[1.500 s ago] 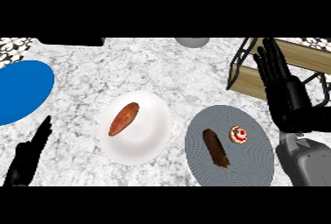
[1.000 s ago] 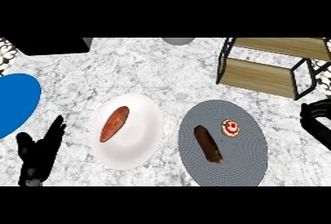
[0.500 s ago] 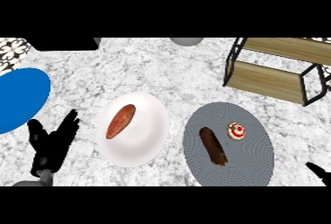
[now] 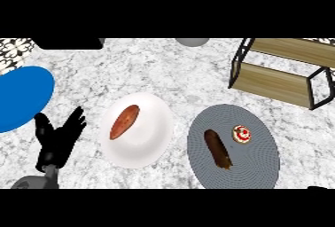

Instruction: Pick the cupcake from the placemat and place it in the tiered shelf

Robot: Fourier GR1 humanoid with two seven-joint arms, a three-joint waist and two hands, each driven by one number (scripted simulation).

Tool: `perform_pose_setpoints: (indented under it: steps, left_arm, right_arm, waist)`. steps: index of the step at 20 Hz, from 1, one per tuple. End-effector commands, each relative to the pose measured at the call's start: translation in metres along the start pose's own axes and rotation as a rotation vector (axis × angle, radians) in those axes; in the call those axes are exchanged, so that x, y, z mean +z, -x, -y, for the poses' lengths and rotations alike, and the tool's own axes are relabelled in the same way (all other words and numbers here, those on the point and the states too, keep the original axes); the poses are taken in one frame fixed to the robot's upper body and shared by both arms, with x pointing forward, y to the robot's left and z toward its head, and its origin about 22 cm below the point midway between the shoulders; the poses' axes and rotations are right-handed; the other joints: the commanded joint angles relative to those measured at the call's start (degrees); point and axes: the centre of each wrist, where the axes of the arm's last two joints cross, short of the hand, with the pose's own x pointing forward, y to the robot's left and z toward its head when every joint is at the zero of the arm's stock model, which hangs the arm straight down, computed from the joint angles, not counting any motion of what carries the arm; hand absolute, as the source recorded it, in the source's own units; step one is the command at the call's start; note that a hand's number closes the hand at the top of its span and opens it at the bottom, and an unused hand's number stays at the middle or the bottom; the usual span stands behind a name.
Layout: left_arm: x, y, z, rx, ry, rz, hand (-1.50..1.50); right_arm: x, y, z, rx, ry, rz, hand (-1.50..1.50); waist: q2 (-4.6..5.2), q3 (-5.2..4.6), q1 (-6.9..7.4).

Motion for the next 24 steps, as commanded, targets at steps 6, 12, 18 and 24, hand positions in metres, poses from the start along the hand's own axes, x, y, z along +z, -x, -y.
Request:
perform_pose_setpoints:
  steps: [6,12,18,24]
  left_arm:
    - [0.004,0.003,0.012,-0.007,0.015,-0.002,0.00]
    - [0.004,-0.009,0.005,-0.010,0.010,0.001,0.00]
    - [0.008,0.012,0.012,-0.008,0.017,-0.010,0.00]
    - [0.001,0.006,0.004,-0.004,0.003,0.007,0.00]
  right_arm:
    - [-0.023,-0.081,-0.032,0.102,0.094,-0.183,-1.50]
    - [-0.060,-0.089,-0.076,0.224,0.078,-0.284,-1.50]
    - [-0.073,-0.100,-0.097,0.290,0.003,-0.371,-1.50]
    - [-0.071,-0.079,-0.120,0.346,-0.009,-0.426,-1.50]
  waist:
    - [0.12,0.01,1.40]
    - [0.09,0.07,1.08]
    - [0.00,0.06,0.74]
    - [-0.01,0.07,0.25]
